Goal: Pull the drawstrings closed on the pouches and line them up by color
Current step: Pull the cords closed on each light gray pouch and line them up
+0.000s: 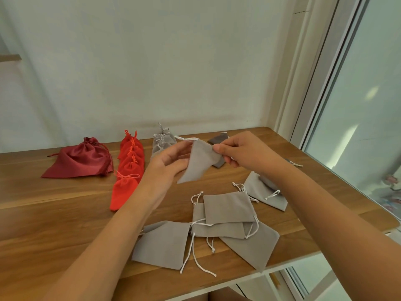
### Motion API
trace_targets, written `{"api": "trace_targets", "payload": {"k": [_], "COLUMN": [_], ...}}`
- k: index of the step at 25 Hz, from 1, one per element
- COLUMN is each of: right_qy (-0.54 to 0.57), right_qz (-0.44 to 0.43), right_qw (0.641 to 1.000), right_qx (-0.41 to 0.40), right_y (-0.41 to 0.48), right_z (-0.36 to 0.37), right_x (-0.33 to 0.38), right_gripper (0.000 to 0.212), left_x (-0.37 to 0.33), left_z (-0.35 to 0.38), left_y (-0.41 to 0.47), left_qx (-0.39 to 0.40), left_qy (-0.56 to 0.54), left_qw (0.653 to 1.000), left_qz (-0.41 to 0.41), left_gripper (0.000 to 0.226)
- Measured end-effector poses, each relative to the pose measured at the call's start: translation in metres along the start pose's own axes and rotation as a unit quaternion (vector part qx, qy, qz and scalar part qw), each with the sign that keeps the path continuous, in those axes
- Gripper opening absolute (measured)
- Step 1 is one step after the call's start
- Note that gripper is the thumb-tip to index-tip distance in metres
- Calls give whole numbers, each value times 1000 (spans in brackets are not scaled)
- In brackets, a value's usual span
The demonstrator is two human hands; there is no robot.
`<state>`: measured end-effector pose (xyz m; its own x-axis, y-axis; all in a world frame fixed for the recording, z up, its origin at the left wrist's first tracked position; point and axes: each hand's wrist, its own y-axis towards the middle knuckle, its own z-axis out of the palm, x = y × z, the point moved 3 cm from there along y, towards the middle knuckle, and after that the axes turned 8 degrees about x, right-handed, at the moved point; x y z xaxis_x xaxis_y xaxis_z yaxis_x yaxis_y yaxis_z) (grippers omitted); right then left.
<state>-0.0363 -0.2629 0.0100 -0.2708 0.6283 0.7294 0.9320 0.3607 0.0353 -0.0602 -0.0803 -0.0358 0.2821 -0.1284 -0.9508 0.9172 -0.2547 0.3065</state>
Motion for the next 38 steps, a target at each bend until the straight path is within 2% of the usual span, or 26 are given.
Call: {"api": "trace_targets", "payload": {"k": [3, 5, 8, 10, 12, 14, 16, 19, 21, 22, 24, 26, 28, 33, 38], "right_qy": [40, 66, 71, 87, 102, 50, -47, -225, -256, -231, -112, 37, 115, 100, 118], "right_qz": [11, 13, 4, -19, -38, -43, -31, -21, -40, -51, -56, -39, -29, -5, -6], "right_qw": [999, 997, 996, 990, 984, 993, 998, 973, 965, 972, 991, 998, 993, 995, 993], "right_qx": [10, 23, 59, 107, 138, 102, 42, 40, 26, 3, -41, -43, -28, -4, -31], "right_y": [1, 4, 8, 10, 11, 12, 14, 16, 16, 16, 16, 17, 19, 23, 22], "right_z": [2, 6, 13, 17, 17, 12, 6, 6, 6, 5, -2, -7, -10, -11, -18], "right_x": [2, 4, 6, 7, 6, 3, 2, 4, 4, 3, -4, -10, -13, -27, -48], "right_gripper": [34, 26, 22, 17, 26, 25, 23, 28, 28, 25, 17, 13, 16, 31, 33], "left_x": [1, 2, 3, 4, 6, 8, 9, 9, 10, 11, 12, 11, 10, 10, 12], "left_z": [-4, -5, -13, -19, -25, -30, -31, -29, -28, -29, -32, -37, -38, -48, -58], "left_y": [2, 1, 1, 1, 2, 2, 2, 3, 4, 5, 7, 8, 7, 5, 6], "left_qx": [-12, -59, -144, -171, -185, -198, -204, -210, -200, -190, -170, -170, -189, -255, -288], "left_qy": [-51, -31, 21, 10, -9, 1, 16, 31, 0, -31, -101, -142, -162, -223, -286], "left_qw": [999, 998, 989, 984, 982, 980, 979, 977, 980, 981, 980, 975, 968, 940, 913], "left_qz": [-2, 0, 35, 38, 27, 25, 23, 8, -10, -18, -24, -21, -22, -39, -42], "left_gripper": [38, 24, 15, 16, 21, 27, 31, 24, 28, 30, 32, 31, 28, 27, 28]}}
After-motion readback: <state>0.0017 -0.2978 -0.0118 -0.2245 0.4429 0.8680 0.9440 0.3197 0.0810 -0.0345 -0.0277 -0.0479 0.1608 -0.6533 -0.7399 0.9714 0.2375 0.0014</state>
